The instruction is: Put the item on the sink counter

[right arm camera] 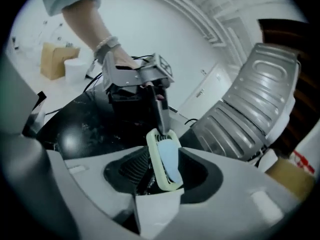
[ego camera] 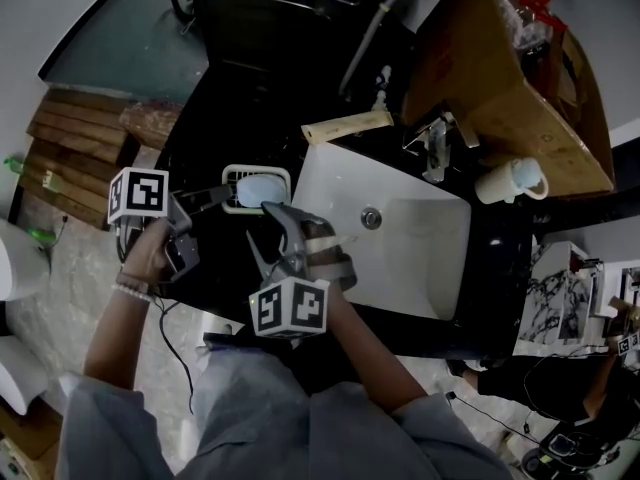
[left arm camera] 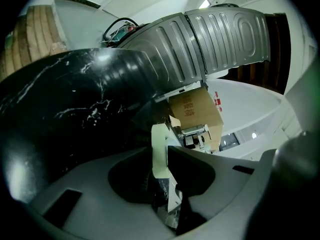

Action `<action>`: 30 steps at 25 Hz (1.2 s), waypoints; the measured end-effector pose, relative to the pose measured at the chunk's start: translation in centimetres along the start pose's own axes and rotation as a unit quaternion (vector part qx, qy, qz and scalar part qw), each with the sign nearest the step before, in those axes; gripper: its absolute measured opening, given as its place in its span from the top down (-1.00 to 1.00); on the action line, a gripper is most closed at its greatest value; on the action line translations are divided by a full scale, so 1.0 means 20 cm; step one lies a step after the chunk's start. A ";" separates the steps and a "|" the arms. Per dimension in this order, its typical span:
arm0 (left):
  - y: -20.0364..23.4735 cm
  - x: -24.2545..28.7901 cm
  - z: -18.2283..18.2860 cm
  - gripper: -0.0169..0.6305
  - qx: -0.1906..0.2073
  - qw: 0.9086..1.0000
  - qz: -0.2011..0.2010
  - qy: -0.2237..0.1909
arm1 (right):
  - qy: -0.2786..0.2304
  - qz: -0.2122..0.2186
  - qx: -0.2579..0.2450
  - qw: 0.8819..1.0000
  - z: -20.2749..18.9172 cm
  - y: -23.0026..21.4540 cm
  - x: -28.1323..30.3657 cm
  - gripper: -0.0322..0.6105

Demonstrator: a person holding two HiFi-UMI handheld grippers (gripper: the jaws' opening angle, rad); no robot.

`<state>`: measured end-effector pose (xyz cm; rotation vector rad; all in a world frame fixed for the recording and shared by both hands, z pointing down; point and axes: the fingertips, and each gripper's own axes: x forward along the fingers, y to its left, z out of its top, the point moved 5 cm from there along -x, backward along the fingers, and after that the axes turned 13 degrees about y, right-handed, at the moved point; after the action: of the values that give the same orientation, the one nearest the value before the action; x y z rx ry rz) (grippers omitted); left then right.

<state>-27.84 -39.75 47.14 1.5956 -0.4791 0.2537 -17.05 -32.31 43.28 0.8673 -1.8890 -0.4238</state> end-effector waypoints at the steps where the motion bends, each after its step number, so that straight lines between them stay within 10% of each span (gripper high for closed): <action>1: 0.00 0.00 0.00 0.71 0.000 1.000 0.003 0.002 | 0.002 -0.001 -0.029 1.000 0.04 0.03 0.00 0.33; 10: 0.00 0.00 0.00 0.71 -0.007 1.000 -0.005 0.015 | 0.047 -0.048 -0.173 0.983 0.15 0.19 0.11 0.34; 30: -0.01 0.00 0.00 0.64 0.003 1.000 -0.002 0.021 | 0.137 -0.109 -0.171 0.970 0.19 0.15 0.20 0.67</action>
<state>-27.78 -39.72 46.97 1.5943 -0.4425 0.2847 -22.63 -33.40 45.95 0.8529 -1.4198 -0.7036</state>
